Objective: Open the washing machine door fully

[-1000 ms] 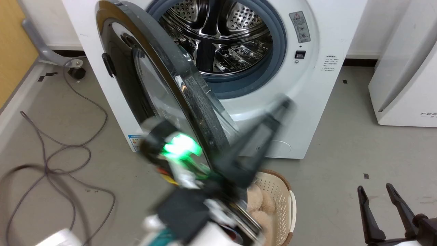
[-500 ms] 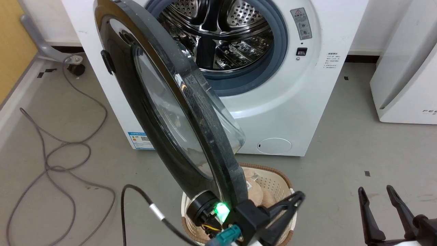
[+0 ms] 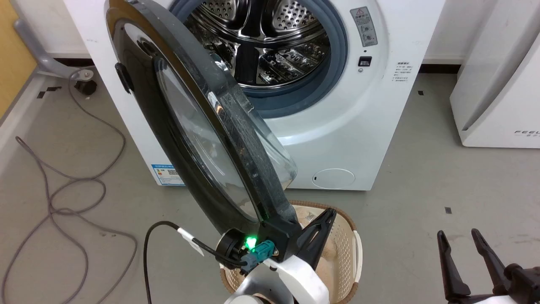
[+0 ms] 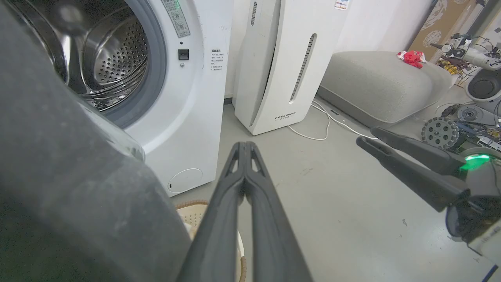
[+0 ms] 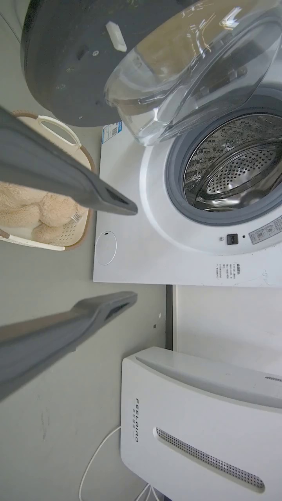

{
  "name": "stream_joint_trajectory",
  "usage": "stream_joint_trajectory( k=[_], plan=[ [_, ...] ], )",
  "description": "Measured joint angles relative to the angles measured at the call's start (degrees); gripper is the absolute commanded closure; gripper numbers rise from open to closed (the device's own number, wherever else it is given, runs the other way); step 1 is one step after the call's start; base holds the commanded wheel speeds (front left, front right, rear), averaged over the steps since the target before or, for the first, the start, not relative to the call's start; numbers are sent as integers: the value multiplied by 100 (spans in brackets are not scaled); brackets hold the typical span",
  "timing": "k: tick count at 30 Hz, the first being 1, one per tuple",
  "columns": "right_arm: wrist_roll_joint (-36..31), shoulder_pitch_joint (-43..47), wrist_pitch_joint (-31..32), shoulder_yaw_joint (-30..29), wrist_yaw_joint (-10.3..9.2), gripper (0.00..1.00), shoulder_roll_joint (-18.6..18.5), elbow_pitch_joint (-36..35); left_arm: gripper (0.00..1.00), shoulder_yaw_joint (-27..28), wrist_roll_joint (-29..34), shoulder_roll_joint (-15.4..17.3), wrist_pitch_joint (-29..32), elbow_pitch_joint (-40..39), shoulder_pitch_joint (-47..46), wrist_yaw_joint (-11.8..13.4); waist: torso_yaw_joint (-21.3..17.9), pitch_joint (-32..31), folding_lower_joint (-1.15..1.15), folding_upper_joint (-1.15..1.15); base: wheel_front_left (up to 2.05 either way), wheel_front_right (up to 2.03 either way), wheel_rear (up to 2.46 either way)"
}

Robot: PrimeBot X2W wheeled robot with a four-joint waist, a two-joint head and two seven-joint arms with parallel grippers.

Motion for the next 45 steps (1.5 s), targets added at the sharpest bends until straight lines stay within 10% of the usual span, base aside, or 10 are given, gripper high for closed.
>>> stream_joint_trajectory(
  k=[20,45],
  plan=[
    [102,36,-70,145,0,0,1,225,100,407,-357,423,151,-1189,1475,1060,362,-297,0,0,0,0,0],
    [90,23,-136,44,0,0,5,152,100,1341,-221,894,-152,-2189,2224,1958,2118,-81,0,0,0,0,0]
  ],
)
